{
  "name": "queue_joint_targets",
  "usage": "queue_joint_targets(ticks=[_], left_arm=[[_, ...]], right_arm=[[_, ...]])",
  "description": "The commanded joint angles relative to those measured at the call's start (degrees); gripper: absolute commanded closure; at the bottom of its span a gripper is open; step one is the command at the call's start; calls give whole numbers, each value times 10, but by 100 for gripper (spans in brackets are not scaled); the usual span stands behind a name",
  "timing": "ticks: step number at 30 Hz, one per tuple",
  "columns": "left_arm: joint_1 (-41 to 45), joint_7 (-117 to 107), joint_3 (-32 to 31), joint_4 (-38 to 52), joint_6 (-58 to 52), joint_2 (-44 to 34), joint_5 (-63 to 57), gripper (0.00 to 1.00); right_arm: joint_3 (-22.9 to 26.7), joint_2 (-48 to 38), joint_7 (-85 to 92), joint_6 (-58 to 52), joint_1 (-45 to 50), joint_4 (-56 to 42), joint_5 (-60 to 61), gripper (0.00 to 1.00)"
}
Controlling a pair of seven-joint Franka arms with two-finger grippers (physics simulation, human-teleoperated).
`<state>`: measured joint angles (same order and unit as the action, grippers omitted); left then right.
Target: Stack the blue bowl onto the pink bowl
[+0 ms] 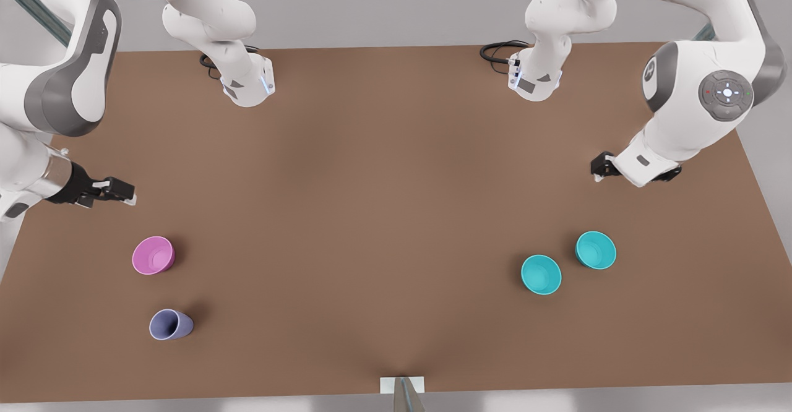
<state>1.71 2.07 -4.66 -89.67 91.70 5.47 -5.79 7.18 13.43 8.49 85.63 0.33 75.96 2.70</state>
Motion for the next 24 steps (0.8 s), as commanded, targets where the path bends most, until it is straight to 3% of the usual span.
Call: queue_joint_targets(ticks=[1, 4, 8, 13, 15, 20, 24], left_arm=[[40, -12, 41, 0, 17, 2, -2, 0], [37, -12, 41, 1, 17, 12, 6, 0], [37, -11, 40, 4, -12, 11, 26, 0], [37, -12, 40, 3, -29, 13, 27, 0], [37, -12, 40, 3, -45, 14, 27, 0], [37, -12, 40, 4, -45, 21, 27, 0], [30, -10, 40, 4, -45, 23, 27, 0]], right_arm=[[0, -1, 21, 9, -1, 0, 1, 0], [0, 1, 51, 9, -5, 0, -1, 0], [0, 96, 177, 30, -129, 46, 9, 0], [-1, 98, 184, 216, -149, 175, 48, 0], [-1, 95, 196, 357, -157, 236, 50, 0], [7, 158, 241, 472, -172, 229, 62, 0], [7, 189, 233, 475, -179, 234, 69, 0]])
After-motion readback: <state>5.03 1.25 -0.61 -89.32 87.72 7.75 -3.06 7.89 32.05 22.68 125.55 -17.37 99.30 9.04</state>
